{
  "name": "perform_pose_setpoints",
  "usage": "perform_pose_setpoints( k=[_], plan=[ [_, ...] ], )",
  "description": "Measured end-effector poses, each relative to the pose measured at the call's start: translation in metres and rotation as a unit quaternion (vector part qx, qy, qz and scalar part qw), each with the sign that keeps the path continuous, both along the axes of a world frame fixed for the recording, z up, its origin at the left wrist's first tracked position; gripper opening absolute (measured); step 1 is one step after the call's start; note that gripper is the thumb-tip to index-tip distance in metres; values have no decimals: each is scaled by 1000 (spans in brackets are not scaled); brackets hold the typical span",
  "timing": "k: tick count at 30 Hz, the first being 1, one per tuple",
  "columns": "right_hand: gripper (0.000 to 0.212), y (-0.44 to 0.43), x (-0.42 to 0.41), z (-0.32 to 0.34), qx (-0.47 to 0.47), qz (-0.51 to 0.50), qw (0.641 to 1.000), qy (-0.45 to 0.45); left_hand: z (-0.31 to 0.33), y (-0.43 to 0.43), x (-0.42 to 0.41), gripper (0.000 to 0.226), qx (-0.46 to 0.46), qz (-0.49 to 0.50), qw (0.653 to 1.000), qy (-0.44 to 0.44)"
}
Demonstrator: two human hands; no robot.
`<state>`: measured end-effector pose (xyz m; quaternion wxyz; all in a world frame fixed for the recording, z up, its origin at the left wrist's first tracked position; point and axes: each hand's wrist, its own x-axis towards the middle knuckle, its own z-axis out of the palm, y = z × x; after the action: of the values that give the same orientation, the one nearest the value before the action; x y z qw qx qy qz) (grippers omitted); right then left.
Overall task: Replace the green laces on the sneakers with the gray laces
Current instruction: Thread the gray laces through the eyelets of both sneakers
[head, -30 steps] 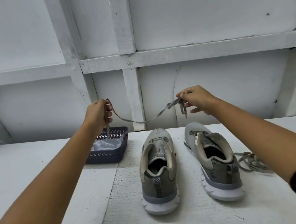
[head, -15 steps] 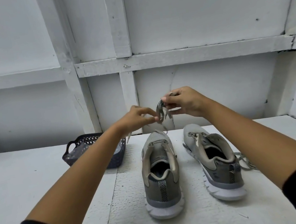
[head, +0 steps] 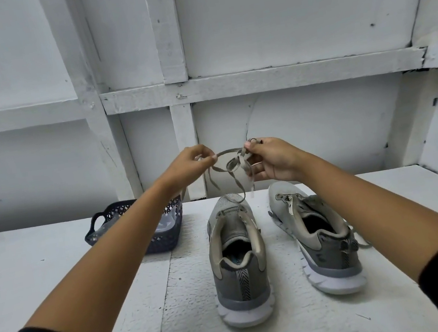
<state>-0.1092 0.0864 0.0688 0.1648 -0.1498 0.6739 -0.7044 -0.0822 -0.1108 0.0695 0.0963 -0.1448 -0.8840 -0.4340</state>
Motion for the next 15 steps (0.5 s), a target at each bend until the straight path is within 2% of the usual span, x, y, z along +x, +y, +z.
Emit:
perform_pose_setpoints(
  k=[3, 6, 8, 11, 13, 15],
  plan=[
    [27, -6, -2, 0, -33, -3, 999, -22, -7, 6, 5, 30, -63, -71, 993, -64],
    [25, -9, -5, 2, -29, 0, 999, -21, -20, 15, 5, 25, -14, -100, 986, -134],
    [22, -7, -7, 1, -4, -6, 1000, -8, -25, 16, 0, 22, -8, -80, 986, -143],
    [17, 6, -10, 2, 109, -20, 993, 41, -26, 4, -11, 25, -106, 9, 990, -89],
    [18, 21, -12, 4, 241, -20, 969, 52, -25, -9, -19, 25, -118, 91, 989, -24],
    [19, 37, -15, 6, 303, -26, 952, 21, -21, -21, -26, 24, -100, 172, 979, 31]
  ],
)
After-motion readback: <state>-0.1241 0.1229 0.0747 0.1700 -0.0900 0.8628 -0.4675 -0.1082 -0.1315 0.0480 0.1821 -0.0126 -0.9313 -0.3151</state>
